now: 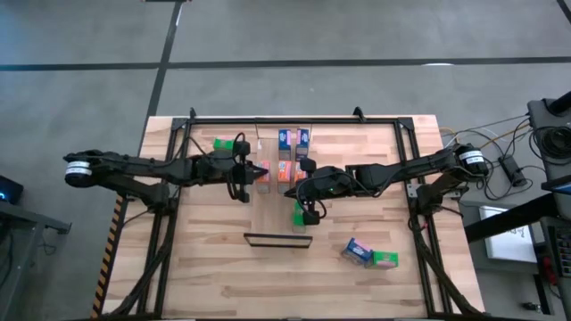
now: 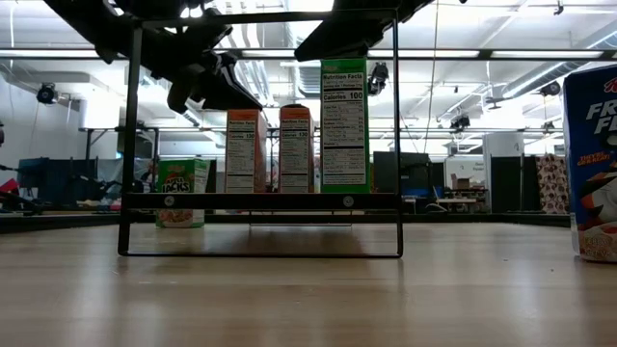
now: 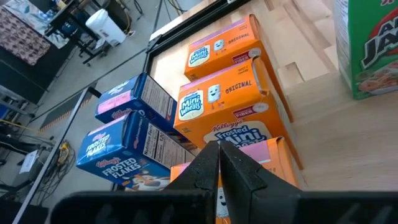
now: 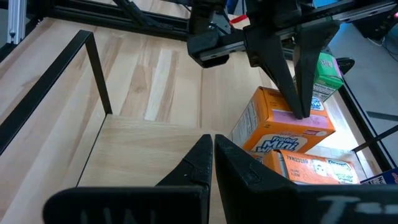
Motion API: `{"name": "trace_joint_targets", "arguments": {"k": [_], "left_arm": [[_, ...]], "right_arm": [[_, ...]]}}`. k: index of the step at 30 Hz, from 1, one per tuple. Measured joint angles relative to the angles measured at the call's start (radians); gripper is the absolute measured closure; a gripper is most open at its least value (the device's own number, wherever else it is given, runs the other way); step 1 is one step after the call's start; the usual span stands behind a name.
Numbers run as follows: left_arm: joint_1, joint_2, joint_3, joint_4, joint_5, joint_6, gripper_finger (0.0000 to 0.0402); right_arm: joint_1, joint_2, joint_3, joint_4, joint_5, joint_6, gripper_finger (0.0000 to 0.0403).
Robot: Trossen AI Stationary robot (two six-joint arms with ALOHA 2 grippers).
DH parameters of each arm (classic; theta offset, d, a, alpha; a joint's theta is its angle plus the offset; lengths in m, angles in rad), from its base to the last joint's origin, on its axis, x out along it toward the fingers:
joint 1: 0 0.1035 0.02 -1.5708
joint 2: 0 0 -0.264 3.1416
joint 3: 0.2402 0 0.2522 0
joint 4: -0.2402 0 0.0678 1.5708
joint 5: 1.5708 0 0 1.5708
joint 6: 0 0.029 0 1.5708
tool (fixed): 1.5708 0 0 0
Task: Stack cereal on shelf
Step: Put the orange cereal box on the shelf aligned with the other orange cereal boxes, then put the blue cereal box on the shelf aligned with the other blue cereal boxes
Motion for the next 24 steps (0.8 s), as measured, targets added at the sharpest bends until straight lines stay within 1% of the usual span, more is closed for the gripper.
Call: {"name": "trace_joint_targets", "arguments": {"k": [9,18,22,24], "left_arm": [[0.0,-0.003,0.0,-0.001,0.0,-0.001,0.0401],[-0.002,-0.052,0.0,-0.032,0.003,-0.015,0.0401],[-0.011,-0.073,0.0,-0.045,0.004,-0.031,0.0401],[-0.027,-0.092,0.0,-0.048,0.004,-0.036,0.0401]], "right_arm": [[0.0,0.0,0.0,0.0,0.0,0.0,0.0394],[0.0,0.0,0.0,0.003,0.0,0.0,0.0394],[0.0,0.0,0.023,-0.015,0.0,0.039,0.0394],[0.0,0.0,0.053,-0.053,-0.001,0.08,0.0394]]}}
